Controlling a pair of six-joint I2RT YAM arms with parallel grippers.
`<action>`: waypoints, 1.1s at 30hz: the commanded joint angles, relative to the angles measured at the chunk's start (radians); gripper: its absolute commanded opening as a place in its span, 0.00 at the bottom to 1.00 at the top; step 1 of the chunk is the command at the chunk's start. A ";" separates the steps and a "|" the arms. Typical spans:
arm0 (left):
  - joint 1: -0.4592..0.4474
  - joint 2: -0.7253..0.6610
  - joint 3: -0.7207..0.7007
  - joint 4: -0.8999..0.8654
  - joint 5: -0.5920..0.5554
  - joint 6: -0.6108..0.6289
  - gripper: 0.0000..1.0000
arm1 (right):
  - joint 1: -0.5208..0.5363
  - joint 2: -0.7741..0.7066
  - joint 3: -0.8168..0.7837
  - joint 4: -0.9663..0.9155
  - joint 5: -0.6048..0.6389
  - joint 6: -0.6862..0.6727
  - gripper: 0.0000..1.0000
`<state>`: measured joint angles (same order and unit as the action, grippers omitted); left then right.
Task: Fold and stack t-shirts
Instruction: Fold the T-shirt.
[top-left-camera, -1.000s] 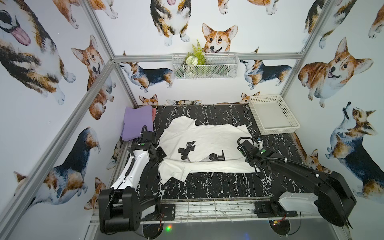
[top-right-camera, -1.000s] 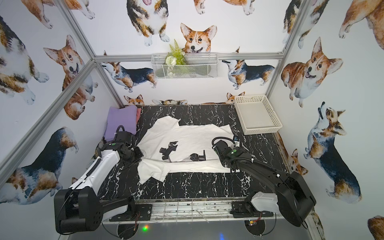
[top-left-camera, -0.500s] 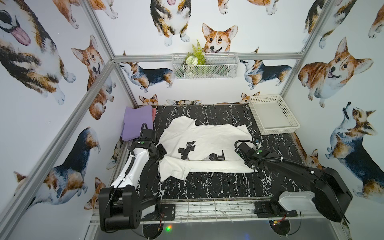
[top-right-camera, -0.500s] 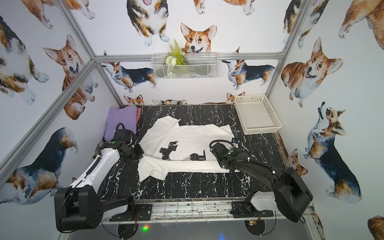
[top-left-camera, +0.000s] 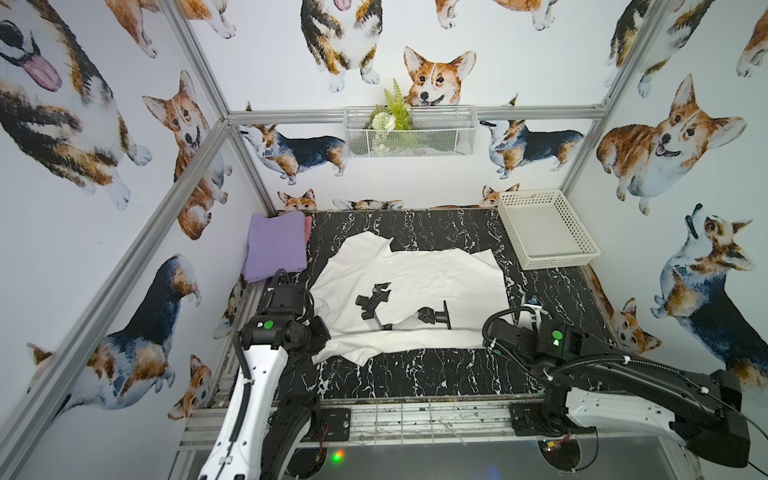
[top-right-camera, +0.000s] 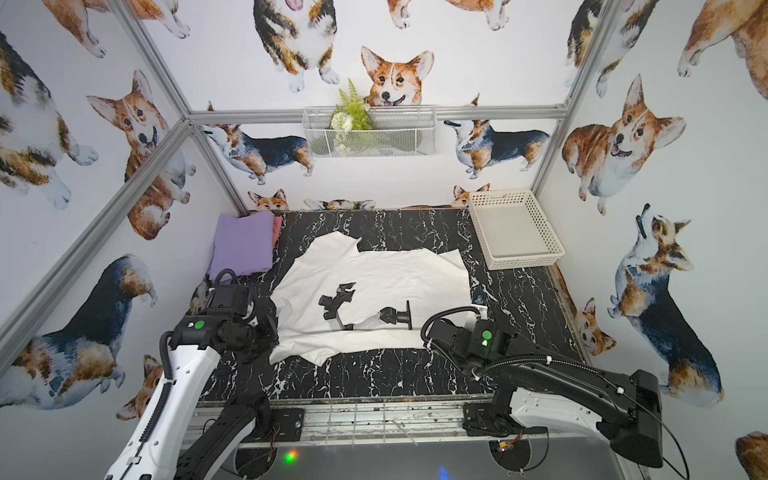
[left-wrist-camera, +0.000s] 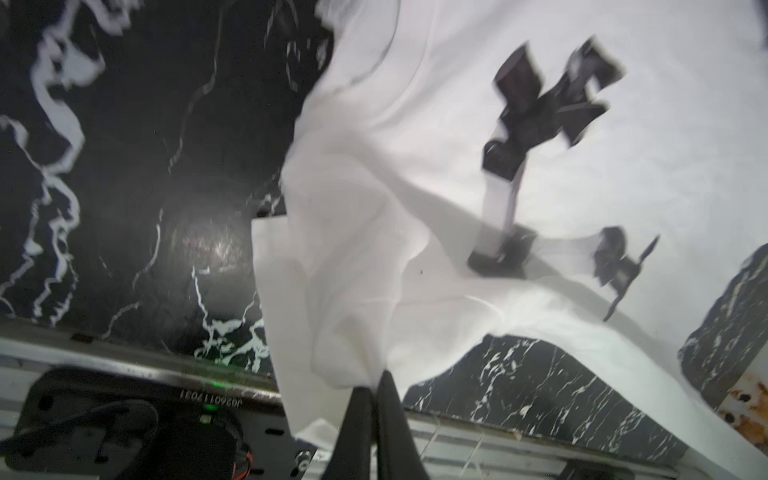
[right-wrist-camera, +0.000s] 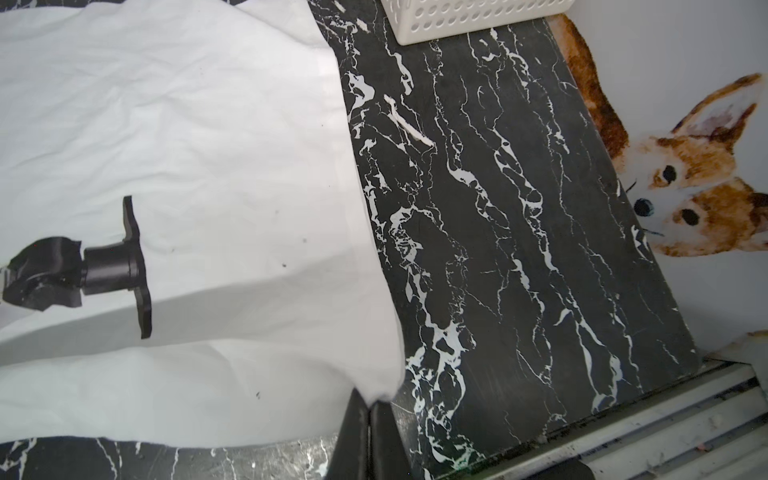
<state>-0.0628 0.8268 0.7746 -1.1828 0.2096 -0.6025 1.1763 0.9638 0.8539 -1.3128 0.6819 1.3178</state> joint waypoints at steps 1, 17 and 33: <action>-0.050 -0.096 -0.040 -0.114 0.056 -0.101 0.00 | 0.096 0.009 0.030 -0.222 0.031 0.278 0.00; -0.071 -0.173 0.195 -0.288 -0.040 -0.102 0.00 | 0.393 0.378 0.259 -0.471 0.219 0.566 0.00; -0.075 -0.115 0.163 -0.201 -0.047 -0.098 0.00 | 0.198 0.020 0.056 -0.478 0.172 0.603 0.00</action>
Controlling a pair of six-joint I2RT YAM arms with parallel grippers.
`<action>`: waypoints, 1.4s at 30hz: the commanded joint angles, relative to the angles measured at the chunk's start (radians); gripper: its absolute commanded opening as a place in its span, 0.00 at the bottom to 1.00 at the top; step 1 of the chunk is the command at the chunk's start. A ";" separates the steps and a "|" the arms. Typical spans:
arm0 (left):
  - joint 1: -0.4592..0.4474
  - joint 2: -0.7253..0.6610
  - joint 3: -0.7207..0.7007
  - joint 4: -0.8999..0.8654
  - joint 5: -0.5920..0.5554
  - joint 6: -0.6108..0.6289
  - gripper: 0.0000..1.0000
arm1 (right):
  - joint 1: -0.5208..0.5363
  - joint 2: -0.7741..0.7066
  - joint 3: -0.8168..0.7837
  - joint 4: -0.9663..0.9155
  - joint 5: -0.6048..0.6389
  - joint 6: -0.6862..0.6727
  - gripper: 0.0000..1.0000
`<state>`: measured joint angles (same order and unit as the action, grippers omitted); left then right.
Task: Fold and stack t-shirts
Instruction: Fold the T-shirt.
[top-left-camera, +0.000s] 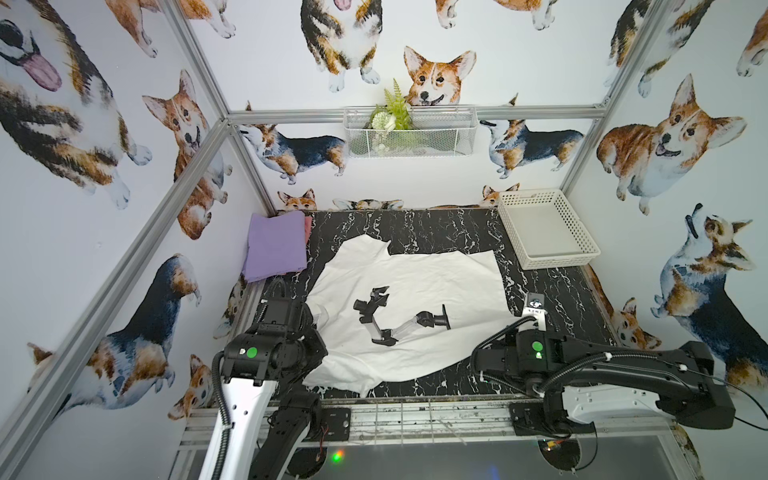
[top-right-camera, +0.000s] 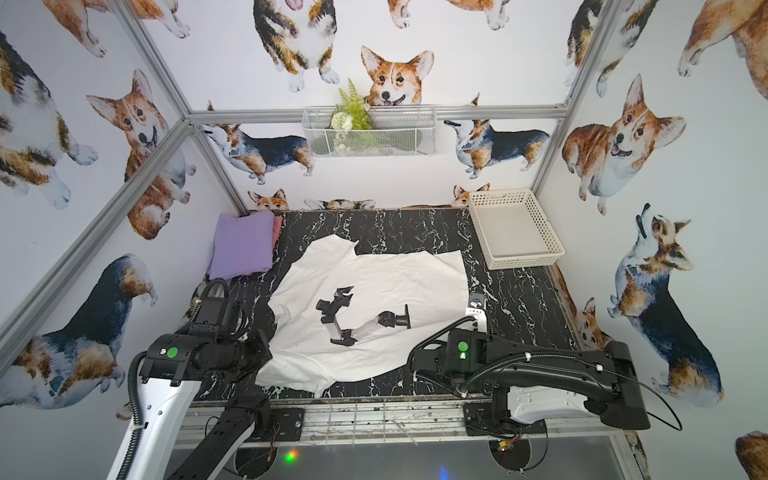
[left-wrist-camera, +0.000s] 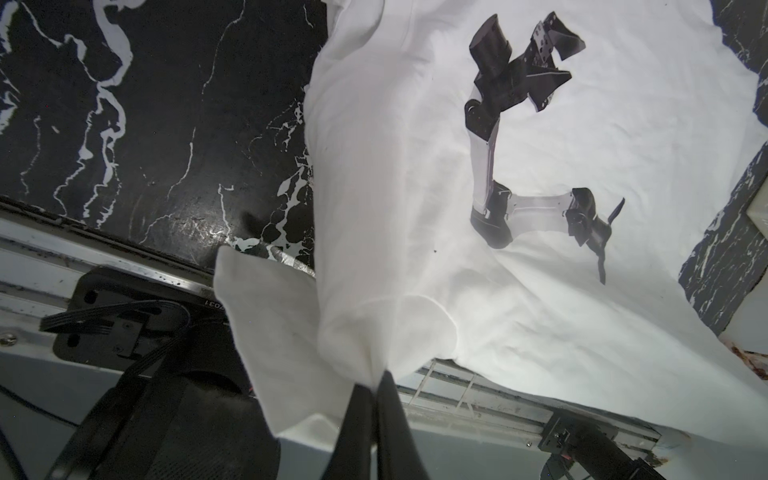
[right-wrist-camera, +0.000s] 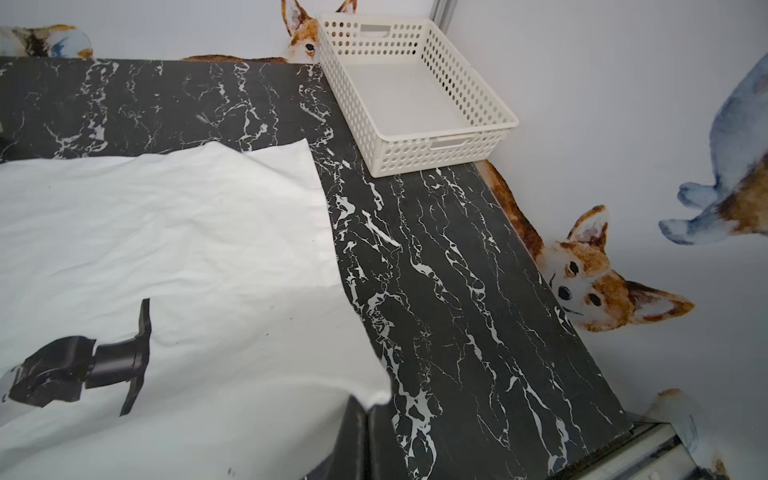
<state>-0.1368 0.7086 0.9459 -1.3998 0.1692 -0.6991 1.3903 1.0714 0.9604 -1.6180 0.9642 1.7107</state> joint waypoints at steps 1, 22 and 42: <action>0.000 0.006 -0.007 0.017 -0.009 -0.001 0.00 | -0.021 -0.099 -0.068 -0.165 -0.141 0.207 0.00; -0.003 0.082 0.013 0.074 -0.024 0.015 0.00 | -0.043 -0.090 -0.215 0.302 -0.141 0.013 0.00; -0.004 0.263 -0.040 0.352 -0.123 0.038 0.00 | -0.388 0.107 -0.273 0.563 -0.182 -0.337 0.00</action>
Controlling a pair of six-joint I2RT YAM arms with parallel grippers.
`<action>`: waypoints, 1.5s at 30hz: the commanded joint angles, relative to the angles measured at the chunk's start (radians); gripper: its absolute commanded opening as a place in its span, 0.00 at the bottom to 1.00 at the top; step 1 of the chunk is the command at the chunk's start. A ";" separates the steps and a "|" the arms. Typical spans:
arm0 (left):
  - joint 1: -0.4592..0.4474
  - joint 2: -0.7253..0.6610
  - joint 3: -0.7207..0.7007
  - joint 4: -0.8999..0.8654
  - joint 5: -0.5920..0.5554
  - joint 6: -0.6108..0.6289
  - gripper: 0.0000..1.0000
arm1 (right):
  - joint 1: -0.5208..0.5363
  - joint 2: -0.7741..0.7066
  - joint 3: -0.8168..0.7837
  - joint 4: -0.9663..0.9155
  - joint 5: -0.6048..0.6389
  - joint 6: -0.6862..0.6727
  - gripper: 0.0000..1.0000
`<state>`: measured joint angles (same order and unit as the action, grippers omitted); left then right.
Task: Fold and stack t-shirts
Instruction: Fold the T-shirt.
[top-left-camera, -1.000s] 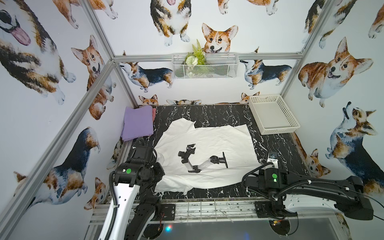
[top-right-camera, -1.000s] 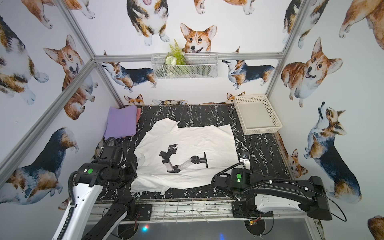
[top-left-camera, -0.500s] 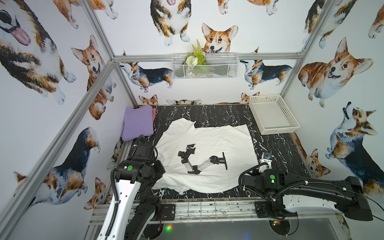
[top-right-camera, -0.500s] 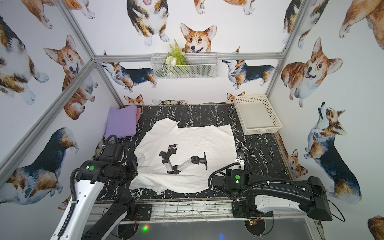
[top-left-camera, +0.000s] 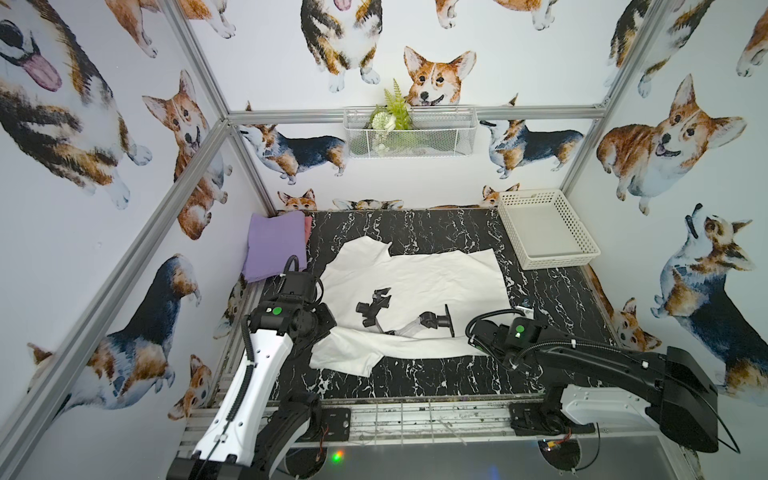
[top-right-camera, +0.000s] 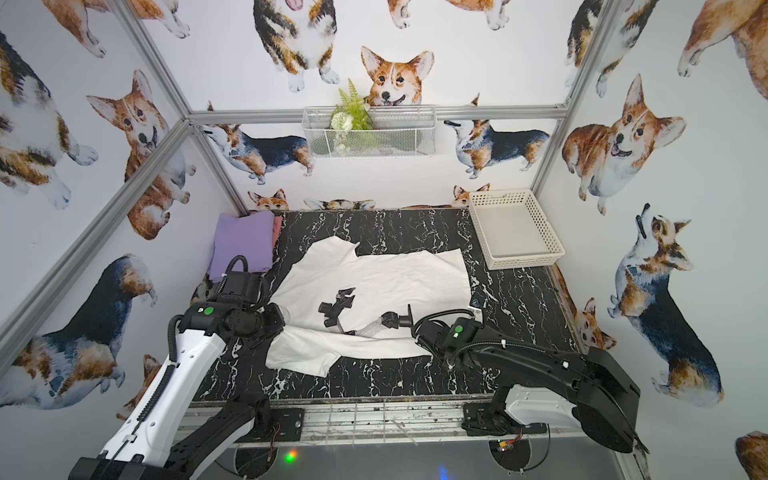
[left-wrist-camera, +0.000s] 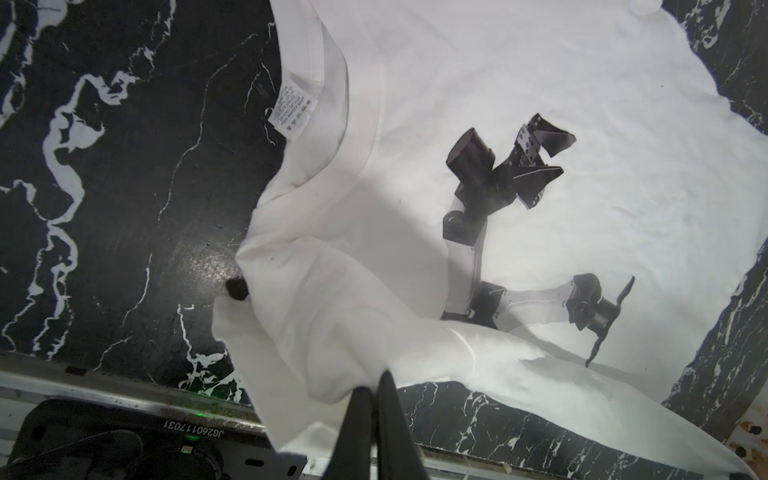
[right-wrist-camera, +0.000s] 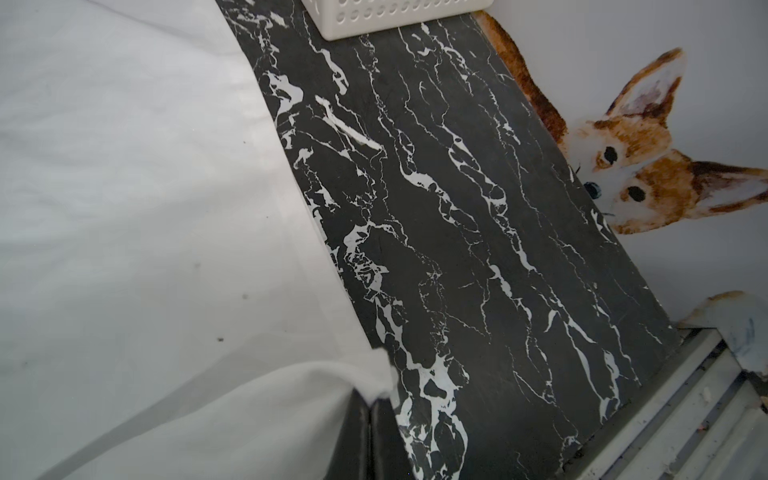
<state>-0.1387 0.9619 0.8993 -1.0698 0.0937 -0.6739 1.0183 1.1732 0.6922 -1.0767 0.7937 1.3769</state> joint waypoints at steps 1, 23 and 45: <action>-0.001 0.014 0.001 0.029 -0.057 0.016 0.00 | -0.035 0.005 -0.008 0.026 -0.023 -0.010 0.00; -0.001 0.187 -0.057 0.217 -0.121 0.046 0.00 | -0.270 0.140 0.031 0.283 -0.108 -0.336 0.00; -0.002 0.048 0.017 0.297 -0.261 0.099 0.83 | -0.266 0.109 0.170 0.170 0.007 -0.349 0.84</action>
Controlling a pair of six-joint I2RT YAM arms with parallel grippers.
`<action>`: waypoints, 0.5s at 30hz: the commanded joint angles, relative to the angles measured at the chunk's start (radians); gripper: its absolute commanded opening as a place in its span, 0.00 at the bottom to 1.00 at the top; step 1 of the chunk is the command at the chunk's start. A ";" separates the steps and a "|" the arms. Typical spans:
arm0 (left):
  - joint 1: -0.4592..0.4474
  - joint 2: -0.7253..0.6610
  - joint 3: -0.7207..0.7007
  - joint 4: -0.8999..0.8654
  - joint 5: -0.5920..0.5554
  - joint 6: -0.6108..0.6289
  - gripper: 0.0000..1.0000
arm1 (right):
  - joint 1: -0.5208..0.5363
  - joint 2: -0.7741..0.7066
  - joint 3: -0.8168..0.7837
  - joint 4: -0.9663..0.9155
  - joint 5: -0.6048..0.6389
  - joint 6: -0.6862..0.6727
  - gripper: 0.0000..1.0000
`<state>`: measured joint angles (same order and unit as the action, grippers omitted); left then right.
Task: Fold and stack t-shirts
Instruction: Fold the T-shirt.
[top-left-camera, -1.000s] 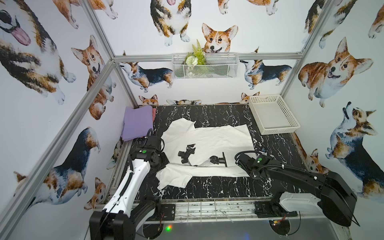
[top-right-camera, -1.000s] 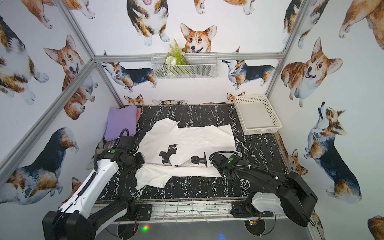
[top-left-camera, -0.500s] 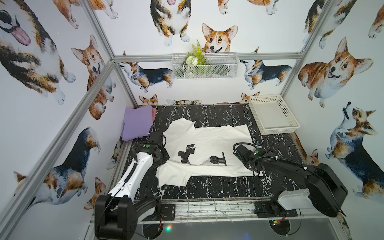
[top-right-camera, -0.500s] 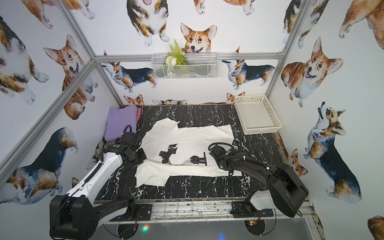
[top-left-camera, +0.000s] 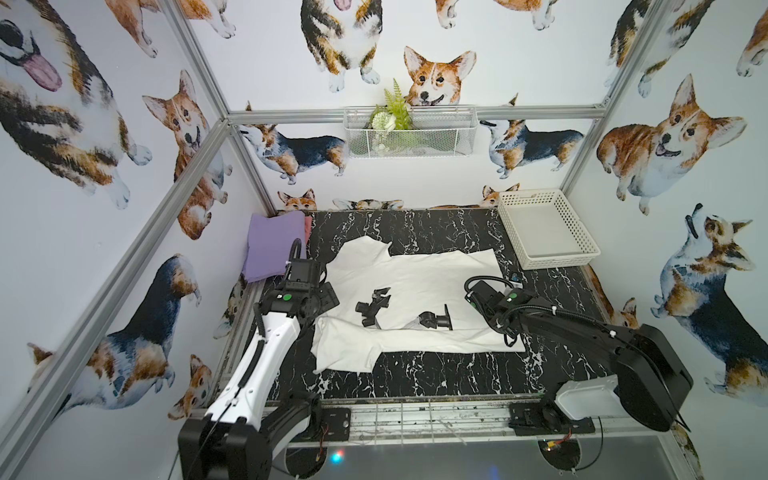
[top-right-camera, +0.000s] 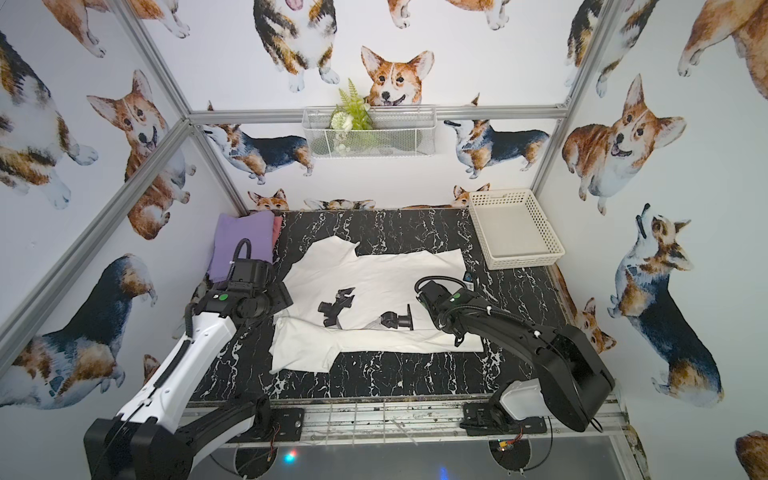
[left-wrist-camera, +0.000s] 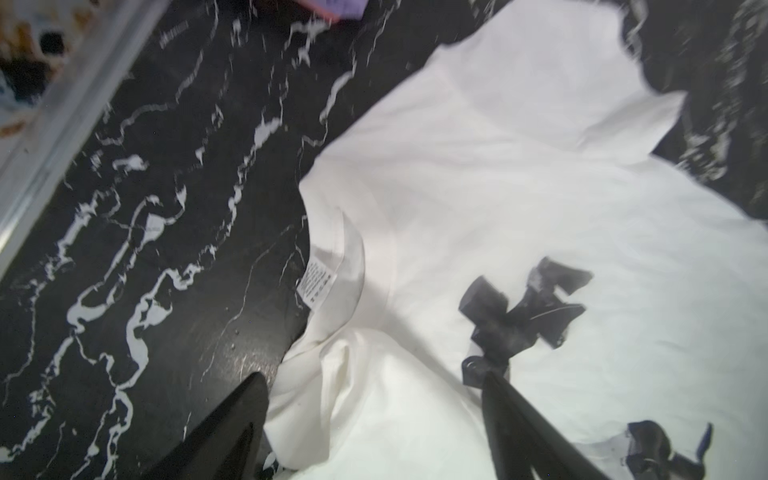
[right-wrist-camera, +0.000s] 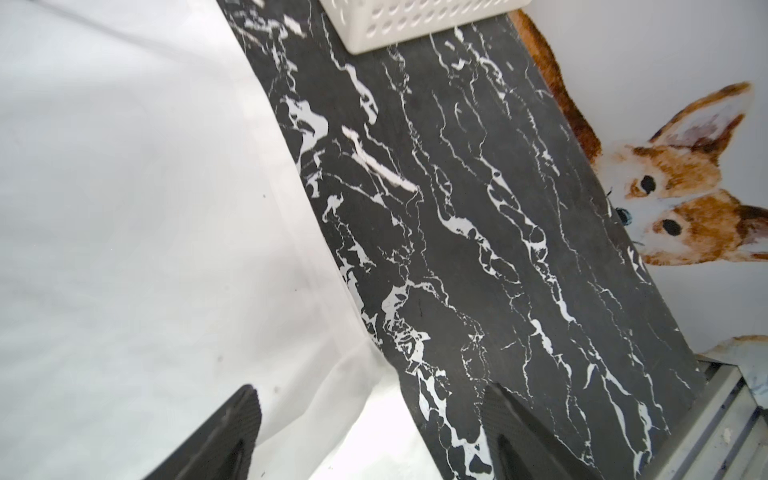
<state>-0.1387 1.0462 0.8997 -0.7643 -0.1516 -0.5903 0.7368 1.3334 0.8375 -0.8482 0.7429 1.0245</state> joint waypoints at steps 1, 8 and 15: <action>-0.002 -0.046 0.021 -0.020 0.003 0.016 0.83 | 0.026 -0.088 0.029 -0.047 0.050 -0.019 0.82; -0.037 -0.132 -0.012 -0.141 0.125 0.023 0.76 | 0.128 -0.285 -0.053 0.335 -0.457 -0.260 0.66; -0.247 -0.156 -0.038 -0.252 0.195 -0.130 0.70 | 0.248 -0.241 0.052 0.282 -0.380 -0.276 0.70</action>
<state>-0.3397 0.8749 0.8646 -0.9459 0.0093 -0.6231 0.9802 1.0927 0.8742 -0.5785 0.3557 0.7666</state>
